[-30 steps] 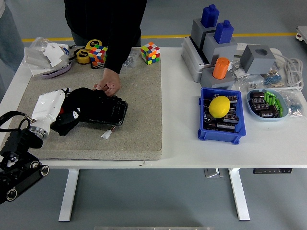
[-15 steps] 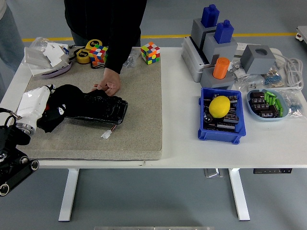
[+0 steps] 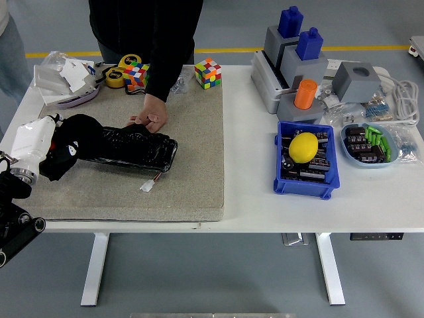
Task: Pick the rag up,wipe the panel,place it on the desk
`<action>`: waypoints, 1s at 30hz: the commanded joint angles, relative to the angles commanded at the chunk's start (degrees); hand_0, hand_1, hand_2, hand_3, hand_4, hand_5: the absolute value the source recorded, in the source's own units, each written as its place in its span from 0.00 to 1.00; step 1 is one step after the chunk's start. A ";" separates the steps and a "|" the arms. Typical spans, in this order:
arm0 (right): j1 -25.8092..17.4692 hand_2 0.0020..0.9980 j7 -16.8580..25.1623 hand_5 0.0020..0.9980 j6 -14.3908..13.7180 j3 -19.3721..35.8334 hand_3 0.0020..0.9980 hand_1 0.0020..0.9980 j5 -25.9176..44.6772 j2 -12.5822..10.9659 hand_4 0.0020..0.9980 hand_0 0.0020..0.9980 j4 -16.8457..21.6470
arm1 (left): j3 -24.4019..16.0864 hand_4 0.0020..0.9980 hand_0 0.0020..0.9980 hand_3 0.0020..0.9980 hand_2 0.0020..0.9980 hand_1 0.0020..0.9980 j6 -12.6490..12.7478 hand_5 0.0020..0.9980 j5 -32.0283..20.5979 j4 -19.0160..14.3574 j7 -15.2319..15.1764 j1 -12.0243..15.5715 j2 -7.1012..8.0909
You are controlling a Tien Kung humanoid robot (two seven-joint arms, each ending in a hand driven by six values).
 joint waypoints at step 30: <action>0.05 0.68 0.08 0.65 0.24 -0.19 0.64 0.63 0.19 0.01 1.00 0.73 -0.07 | 7.35 0.54 0.19 0.63 0.44 0.12 0.11 0.09 0.58 -8.24 1.70 -1.85 -3.78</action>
